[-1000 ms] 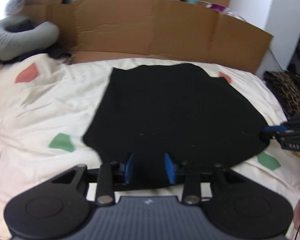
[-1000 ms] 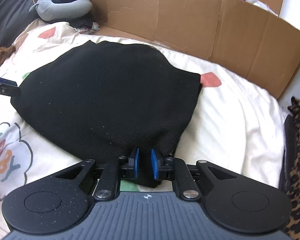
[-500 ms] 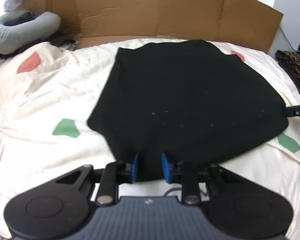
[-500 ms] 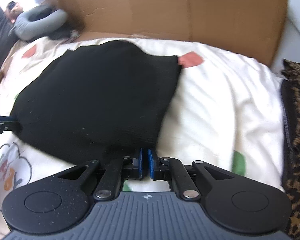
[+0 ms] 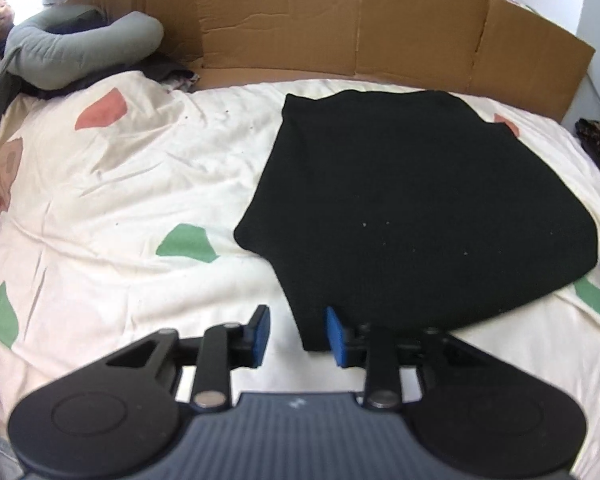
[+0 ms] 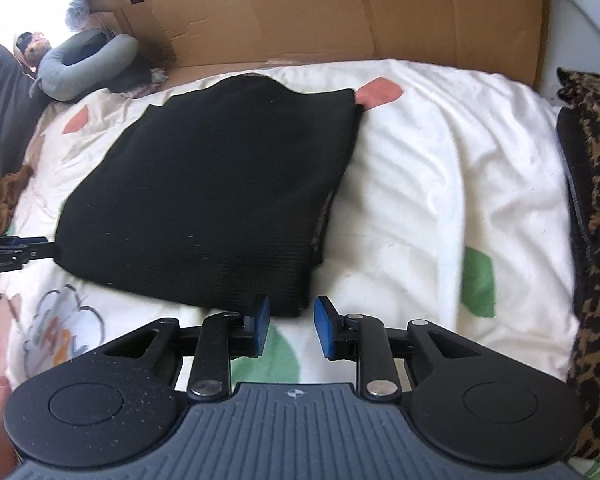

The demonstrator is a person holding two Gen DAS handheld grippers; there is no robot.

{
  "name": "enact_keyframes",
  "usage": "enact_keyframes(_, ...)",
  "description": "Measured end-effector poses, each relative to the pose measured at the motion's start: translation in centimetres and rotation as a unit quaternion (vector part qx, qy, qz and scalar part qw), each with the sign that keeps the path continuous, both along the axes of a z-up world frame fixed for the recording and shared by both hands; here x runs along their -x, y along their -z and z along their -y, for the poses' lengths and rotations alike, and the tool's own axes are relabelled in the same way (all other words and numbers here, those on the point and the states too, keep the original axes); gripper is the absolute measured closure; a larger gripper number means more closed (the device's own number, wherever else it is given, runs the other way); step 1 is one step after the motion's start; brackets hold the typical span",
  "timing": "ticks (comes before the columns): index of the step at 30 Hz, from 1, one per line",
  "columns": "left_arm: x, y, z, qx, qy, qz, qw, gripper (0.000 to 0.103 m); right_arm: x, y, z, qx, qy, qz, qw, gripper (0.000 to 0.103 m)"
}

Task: Fold clothes

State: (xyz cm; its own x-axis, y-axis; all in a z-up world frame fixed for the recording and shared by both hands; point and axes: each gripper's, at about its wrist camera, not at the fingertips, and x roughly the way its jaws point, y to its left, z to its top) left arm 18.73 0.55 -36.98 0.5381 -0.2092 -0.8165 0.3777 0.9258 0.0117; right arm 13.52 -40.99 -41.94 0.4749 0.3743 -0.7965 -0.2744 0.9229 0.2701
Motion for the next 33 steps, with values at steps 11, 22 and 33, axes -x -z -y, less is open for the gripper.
enact_keyframes(11,0.3,0.0,0.0,0.009,0.0,-0.005,0.9999,0.065,-1.4,2.2,0.7,-0.131,0.07,-0.086,0.985,0.064)
enact_keyframes(22,0.7,-0.3,0.4,0.014,0.009,0.001,0.9999,0.065,-2.0,4.8,2.2,-0.221,0.155,-0.155,0.95,0.054)
enact_keyframes(33,-0.2,0.1,0.1,0.063,-0.012,-0.037,0.9972,0.062,-1.8,8.0,4.9,-0.347,0.263,-0.192,0.88,0.053)
